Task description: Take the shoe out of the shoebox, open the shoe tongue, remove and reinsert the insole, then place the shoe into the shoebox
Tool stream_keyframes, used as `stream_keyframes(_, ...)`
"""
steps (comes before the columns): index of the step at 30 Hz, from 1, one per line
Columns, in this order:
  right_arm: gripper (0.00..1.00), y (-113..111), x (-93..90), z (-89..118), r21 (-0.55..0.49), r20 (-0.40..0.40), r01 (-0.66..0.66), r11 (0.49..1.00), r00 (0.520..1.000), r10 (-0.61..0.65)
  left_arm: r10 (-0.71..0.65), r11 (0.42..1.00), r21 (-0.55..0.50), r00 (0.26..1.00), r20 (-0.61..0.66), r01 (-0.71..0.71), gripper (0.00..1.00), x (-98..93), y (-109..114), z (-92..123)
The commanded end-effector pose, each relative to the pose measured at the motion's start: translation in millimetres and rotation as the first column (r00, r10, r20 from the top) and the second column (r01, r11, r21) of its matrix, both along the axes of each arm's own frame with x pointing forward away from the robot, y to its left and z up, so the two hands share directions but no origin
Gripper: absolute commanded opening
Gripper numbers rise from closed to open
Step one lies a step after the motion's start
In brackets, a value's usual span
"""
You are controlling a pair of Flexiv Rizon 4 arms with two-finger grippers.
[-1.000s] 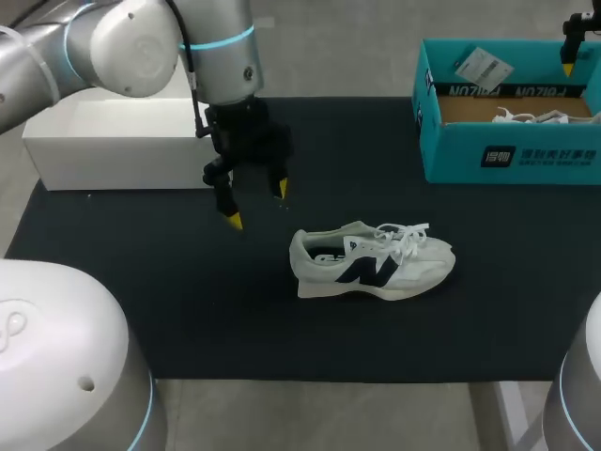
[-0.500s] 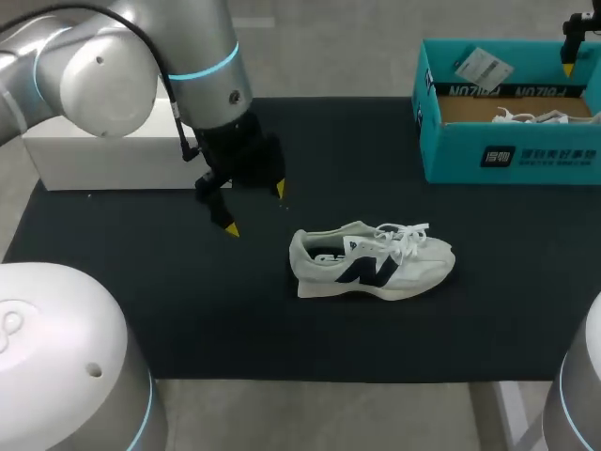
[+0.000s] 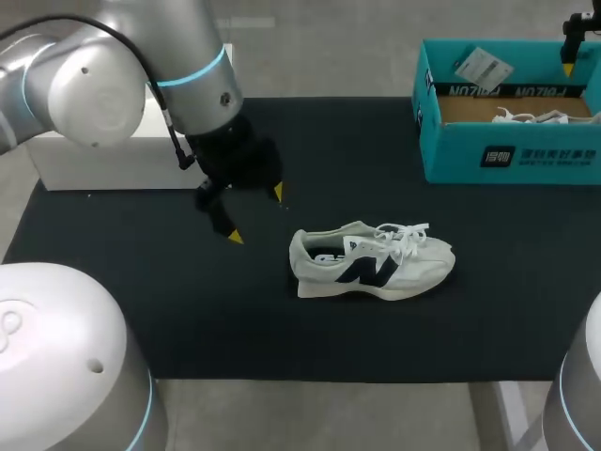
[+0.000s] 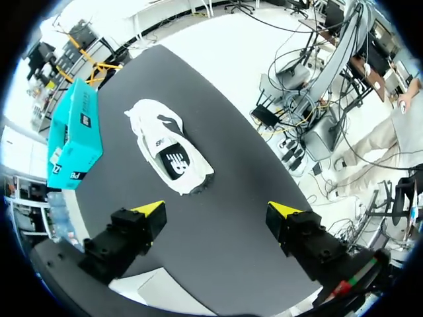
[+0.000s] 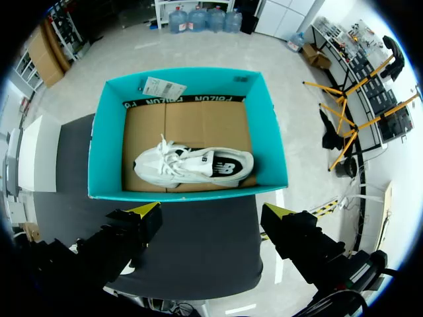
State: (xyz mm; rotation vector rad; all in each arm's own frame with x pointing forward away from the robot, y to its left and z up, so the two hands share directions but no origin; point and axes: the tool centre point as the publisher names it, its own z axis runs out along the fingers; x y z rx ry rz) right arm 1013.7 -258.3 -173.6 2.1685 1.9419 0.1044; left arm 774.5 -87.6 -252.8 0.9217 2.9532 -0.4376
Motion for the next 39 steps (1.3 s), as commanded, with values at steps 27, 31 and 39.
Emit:
stream_keyframes(27, 1.0, 0, -0.7, 0, 0.0, 0.002, 0.0, 1.0, 1.0, 0.0, 0.383, 0.623, -0.426, 0.731, -0.565, -0.655, 1.0, 17.6, 12, -16)
stream_keyframes(31, 1.0, 0, -0.7, 0, 0.0, 0.002, 0.0, 1.0, 1.0, 0.0, 0.402, 0.604, -0.431, 0.723, -0.561, -0.67, 1.0, 20.1, 12, -35)
stream_keyframes(39, 1.0, 0, -0.7, 0, 0.0, 0.002, 0.0, 1.0, 1.0, 0.0, 0.34, 0.65, -0.49, 0.799, -0.496, -0.581, 1.0, 17.6, 13, -54)
